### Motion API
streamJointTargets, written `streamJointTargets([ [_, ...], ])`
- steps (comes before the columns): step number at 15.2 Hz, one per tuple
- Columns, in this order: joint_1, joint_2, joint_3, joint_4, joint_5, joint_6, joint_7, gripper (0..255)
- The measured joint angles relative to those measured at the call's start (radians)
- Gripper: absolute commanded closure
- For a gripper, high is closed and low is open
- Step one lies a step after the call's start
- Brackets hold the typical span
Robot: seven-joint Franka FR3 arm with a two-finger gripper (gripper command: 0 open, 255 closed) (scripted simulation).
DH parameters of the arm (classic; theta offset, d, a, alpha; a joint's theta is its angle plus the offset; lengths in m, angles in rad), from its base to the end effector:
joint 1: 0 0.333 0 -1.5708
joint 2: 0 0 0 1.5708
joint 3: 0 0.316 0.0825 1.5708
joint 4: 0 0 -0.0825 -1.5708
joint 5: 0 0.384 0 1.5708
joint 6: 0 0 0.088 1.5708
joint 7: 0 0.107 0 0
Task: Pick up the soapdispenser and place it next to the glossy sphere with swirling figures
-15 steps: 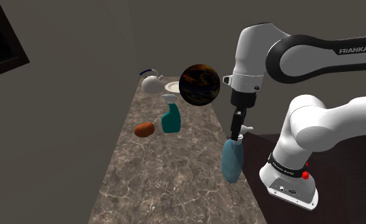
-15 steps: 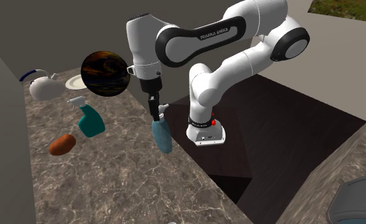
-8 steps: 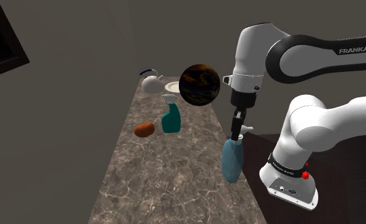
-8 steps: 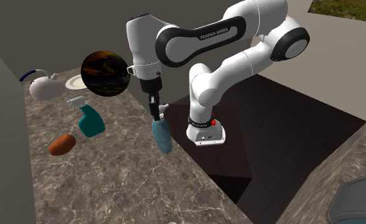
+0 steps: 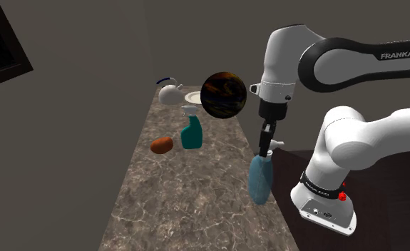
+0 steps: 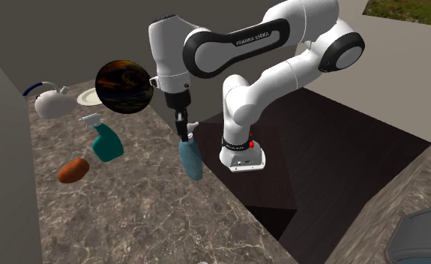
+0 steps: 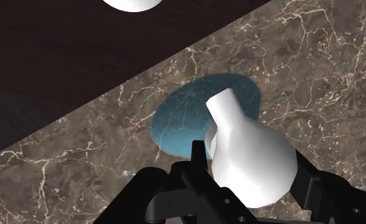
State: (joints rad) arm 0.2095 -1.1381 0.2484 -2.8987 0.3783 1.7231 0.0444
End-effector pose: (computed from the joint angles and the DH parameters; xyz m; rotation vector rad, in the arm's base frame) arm 0.1978 0.1252 0.4321 -2.9873 -0.2991 0.1002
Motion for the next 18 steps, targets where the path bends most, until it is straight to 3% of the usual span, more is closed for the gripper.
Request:
streamJointTargets([
  [18, -0.027, 0.043, -0.055, 0.25, -0.059, -0.204, 0.034, 255],
])
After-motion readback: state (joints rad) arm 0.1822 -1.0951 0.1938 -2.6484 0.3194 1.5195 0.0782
